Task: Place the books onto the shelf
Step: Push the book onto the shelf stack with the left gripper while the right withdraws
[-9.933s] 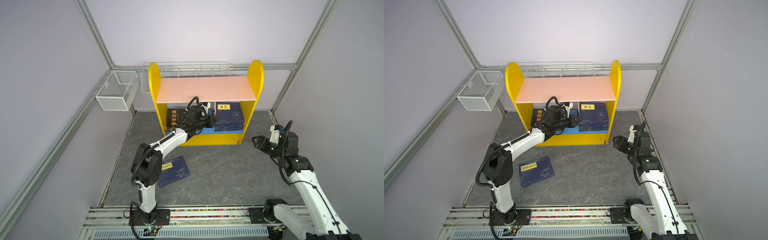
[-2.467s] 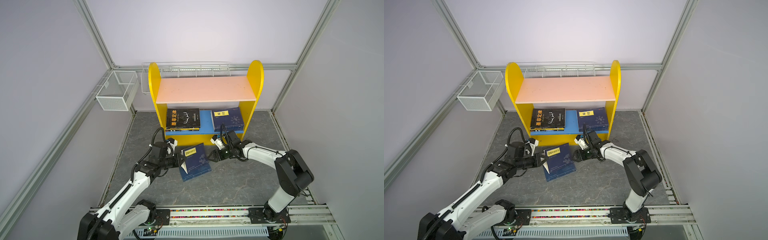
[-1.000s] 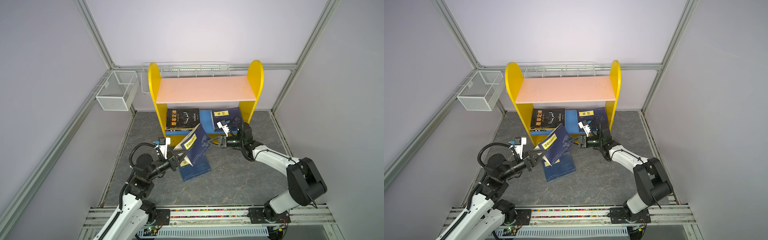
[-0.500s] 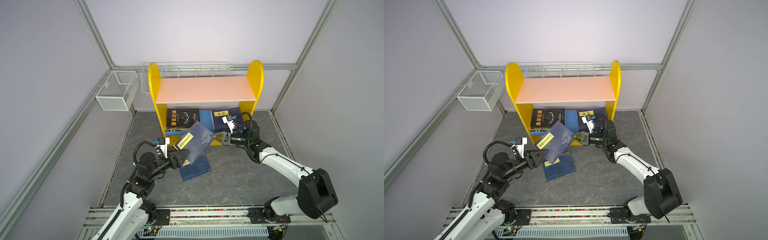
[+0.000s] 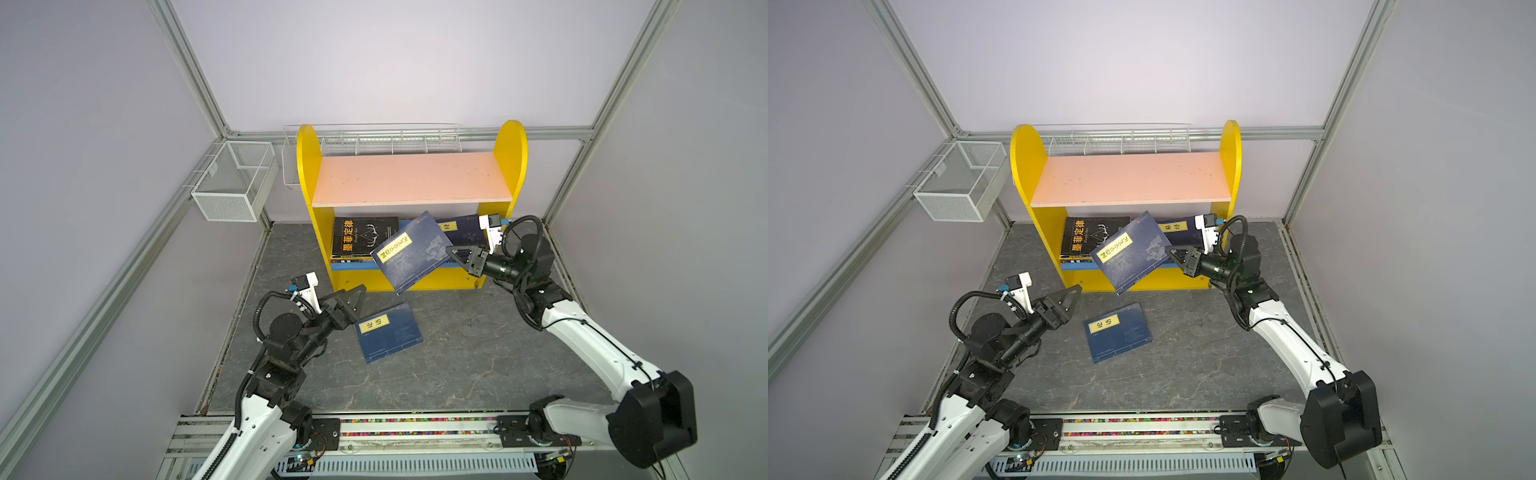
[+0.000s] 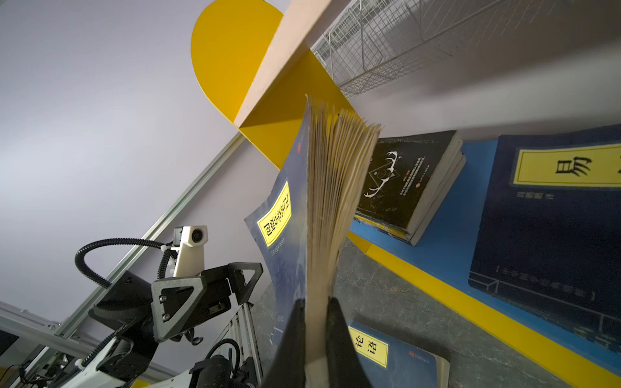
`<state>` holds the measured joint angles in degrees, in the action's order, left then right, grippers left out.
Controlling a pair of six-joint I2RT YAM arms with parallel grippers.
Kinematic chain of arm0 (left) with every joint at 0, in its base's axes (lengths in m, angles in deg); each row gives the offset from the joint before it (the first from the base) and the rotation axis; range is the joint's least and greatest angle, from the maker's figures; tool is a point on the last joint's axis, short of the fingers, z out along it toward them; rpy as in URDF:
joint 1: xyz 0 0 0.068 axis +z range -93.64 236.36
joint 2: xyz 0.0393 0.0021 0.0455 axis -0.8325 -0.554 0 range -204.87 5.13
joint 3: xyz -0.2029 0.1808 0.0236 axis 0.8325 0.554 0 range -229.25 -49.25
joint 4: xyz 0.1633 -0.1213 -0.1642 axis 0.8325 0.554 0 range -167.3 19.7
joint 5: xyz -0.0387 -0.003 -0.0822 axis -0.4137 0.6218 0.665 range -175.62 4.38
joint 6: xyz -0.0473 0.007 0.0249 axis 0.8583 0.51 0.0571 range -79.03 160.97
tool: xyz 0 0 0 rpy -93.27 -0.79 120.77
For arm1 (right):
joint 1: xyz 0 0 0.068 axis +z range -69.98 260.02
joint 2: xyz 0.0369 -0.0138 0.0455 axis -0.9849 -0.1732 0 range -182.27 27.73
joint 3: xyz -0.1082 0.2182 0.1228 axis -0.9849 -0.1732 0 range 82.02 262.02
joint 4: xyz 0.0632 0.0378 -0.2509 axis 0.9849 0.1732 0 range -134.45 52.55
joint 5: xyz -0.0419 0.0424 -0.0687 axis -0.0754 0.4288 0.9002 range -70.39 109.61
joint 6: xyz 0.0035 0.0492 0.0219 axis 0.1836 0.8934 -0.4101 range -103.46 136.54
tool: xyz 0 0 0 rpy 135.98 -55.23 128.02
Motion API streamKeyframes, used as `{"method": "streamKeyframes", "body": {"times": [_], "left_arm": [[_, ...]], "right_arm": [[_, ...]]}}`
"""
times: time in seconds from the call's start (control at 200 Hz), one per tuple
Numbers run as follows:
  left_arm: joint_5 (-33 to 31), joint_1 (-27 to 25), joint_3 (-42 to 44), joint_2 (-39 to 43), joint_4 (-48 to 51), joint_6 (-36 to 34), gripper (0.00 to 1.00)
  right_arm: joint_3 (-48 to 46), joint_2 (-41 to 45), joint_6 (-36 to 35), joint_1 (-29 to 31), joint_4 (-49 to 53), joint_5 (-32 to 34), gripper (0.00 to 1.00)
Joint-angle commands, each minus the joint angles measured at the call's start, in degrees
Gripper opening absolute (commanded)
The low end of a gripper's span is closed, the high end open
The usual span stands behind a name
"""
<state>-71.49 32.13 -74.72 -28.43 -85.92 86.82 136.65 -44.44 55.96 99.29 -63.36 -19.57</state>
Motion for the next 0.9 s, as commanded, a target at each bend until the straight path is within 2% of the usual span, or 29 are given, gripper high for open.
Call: {"method": "streamKeyframes", "body": {"times": [0.0, 0.27, 0.41, 0.48, 0.535, 0.695, 0.8, 0.86, 0.895], "left_arm": [[0.91, 0.06, 0.12, -5.00, -7.64, 3.63, 1.00], [20.86, -0.63, -8.38, -24.92, -21.82, 4.07, 0.99], [25.35, -1.56, -10.63, -30.01, -26.30, 4.60, 0.94], [26.17, -2.04, -11.45, -31.37, -26.70, 4.46, 0.89], [26.77, -2.38, -12.16, -32.62, -27.12, 4.51, 0.80], [27.69, -3.01, -14.44, -35.77, -27.51, 4.27, 0.44], [27.20, -3.06, -16.27, -36.39, -24.28, 3.05, 0.15], [24.66, -3.02, -17.11, -36.04, -21.23, 0.89, 0.00], [22.11, -3.05, -17.51, -35.59, -19.17, -0.64, 0.00]], "right_arm": [[0.75, 0.05, 3.22, -0.02, -5.72, 0.79, 0.06], [0.83, 0.35, 5.73, -0.02, -8.75, 1.93, 0.06], [1.10, -0.42, 6.13, -0.04, -8.74, 1.52, 0.06], [1.14, -0.74, 6.61, -0.02, -9.15, 1.26, 0.06], [1.19, -1.05, 6.84, -0.02, -9.19, 1.21, 0.06], [1.28, -1.64, 7.65, -0.02, -9.77, 1.14, 0.07], [1.20, -1.59, 7.19, -0.02, -8.72, 1.49, 0.06], [1.20, -1.42, 6.50, -0.02, -7.06, 1.99, 0.07], [1.18, -1.11, 5.72, -0.04, -5.37, 2.82, 0.07]]}}
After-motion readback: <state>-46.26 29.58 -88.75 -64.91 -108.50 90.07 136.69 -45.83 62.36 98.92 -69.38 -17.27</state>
